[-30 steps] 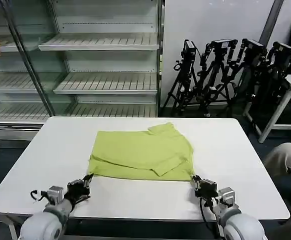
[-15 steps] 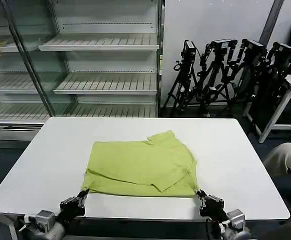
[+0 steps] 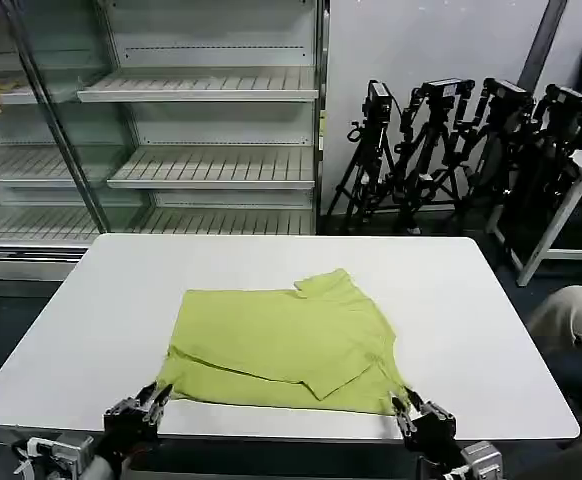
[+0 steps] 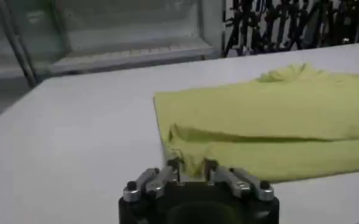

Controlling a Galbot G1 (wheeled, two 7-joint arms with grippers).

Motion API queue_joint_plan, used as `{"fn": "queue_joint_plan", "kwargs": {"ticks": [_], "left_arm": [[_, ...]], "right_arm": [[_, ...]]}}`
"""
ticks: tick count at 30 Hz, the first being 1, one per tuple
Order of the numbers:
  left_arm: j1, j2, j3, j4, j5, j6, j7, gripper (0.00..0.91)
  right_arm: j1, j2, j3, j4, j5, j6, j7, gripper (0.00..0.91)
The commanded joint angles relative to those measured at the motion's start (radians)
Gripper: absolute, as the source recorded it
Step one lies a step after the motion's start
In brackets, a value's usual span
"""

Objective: Fold and organize the clothes.

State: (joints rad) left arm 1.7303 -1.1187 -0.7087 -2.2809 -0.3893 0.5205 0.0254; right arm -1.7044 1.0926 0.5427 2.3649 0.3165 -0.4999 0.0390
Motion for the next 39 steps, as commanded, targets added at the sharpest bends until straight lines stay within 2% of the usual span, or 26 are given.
{"fn": "queue_joint_plan", "kwargs": {"ticks": [1,3,5,11,15,21,27,33,39], "left_arm": [[-0.091,0.056,-0.073,-0.102,0.065,0.055,0.032,0.907],[-0.154,0.091,-0.051,-0.056,0.049,0.048,0.020,0.907],[-0.247,0.127,0.001,0.045,0.036,0.025,0.018,0.907],[-0.525,0.157,0.139,0.268,-0.038,0.028,0.020,0.907],[-0.651,0.164,0.218,0.391,-0.036,0.024,0.068,0.907],[-0.813,0.147,0.314,0.557,-0.035,0.037,0.053,0.907],[-0.934,0.098,0.360,0.693,-0.038,0.045,0.044,0.907],[-1.010,0.080,0.400,0.798,-0.050,0.055,0.055,0.907],[-1.021,0.079,0.399,0.843,-0.056,0.056,0.077,0.907]], "right_arm": [[0.157,0.000,0.023,-0.006,0.082,-0.015,0.028,0.907],[0.225,0.001,-0.001,-0.045,0.088,-0.027,0.036,0.907],[0.406,0.016,-0.066,-0.134,0.098,-0.059,0.063,0.907],[0.708,0.061,-0.202,-0.348,0.156,-0.077,0.126,0.907],[0.857,0.084,-0.282,-0.511,0.155,-0.078,0.156,0.907],[0.960,0.158,-0.341,-0.672,0.150,-0.079,0.198,0.907],[1.064,0.240,-0.380,-0.867,0.150,-0.078,0.218,0.907],[1.129,0.310,-0.384,-1.013,0.123,-0.076,0.218,0.907],[1.146,0.336,-0.392,-1.064,0.102,-0.076,0.205,0.907]]}}
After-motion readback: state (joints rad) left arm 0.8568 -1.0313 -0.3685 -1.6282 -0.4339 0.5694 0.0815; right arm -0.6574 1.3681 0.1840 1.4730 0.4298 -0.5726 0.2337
